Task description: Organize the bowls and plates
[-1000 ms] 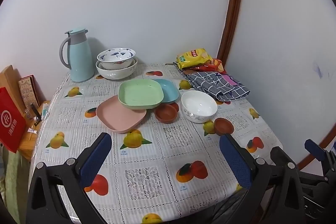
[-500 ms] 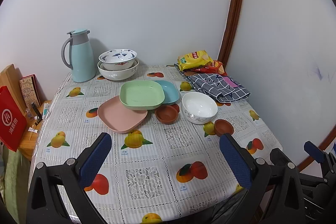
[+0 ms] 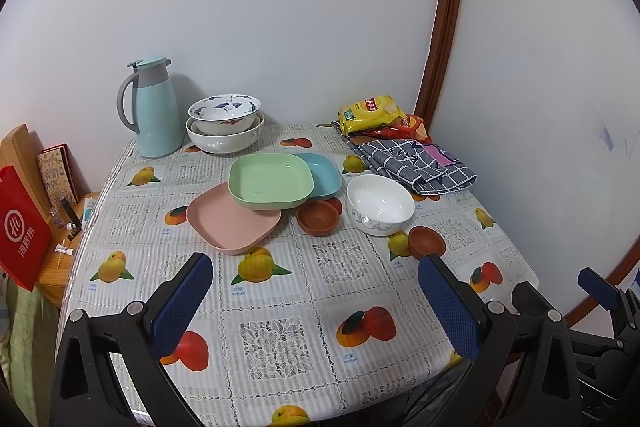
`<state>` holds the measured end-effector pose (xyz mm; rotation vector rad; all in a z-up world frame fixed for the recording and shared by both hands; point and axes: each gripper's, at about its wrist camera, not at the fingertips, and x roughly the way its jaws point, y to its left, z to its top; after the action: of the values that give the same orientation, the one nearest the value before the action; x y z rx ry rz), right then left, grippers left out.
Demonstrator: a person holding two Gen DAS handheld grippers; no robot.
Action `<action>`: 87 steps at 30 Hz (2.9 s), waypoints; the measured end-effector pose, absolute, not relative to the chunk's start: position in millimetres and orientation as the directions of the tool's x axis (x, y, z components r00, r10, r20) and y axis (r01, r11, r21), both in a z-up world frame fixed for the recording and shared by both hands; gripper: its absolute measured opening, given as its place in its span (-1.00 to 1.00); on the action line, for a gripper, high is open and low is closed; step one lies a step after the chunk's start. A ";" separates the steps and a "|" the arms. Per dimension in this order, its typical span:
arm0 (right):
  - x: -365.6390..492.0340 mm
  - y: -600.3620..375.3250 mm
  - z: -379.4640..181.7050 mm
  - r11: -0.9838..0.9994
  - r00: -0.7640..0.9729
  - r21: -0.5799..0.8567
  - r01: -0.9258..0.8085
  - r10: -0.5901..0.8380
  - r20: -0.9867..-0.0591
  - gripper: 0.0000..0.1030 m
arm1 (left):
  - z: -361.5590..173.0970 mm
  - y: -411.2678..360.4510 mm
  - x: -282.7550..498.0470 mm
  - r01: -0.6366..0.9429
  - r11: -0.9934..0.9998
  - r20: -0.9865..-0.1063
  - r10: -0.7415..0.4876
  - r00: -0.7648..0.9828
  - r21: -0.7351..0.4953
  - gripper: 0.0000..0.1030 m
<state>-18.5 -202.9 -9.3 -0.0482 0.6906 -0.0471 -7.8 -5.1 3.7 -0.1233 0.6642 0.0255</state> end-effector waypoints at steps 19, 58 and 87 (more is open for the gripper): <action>-20.8 -202.2 -9.0 0.998 0.774 -0.057 0.026 -0.056 -0.630 1.00 | 5.2 -2.5 -8.6 -0.062 0.993 -0.615 -0.014 0.788 -0.103 1.00; -20.1 -202.4 -5.5 0.998 0.777 -0.056 0.024 -0.054 -0.627 1.00 | 6.9 -2.5 -9.0 -0.062 0.993 -0.612 -0.011 0.791 -0.098 1.00; -2.5 -200.4 -16.6 1.000 0.768 -0.028 0.015 -0.029 -0.640 1.00 | -9.9 2.0 14.1 -0.065 0.992 -0.638 -0.022 0.770 -0.112 1.00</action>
<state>-2.5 -200.4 -16.6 -0.0216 0.6948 -0.0236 14.1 2.0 -10.0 -0.1299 0.6925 0.0235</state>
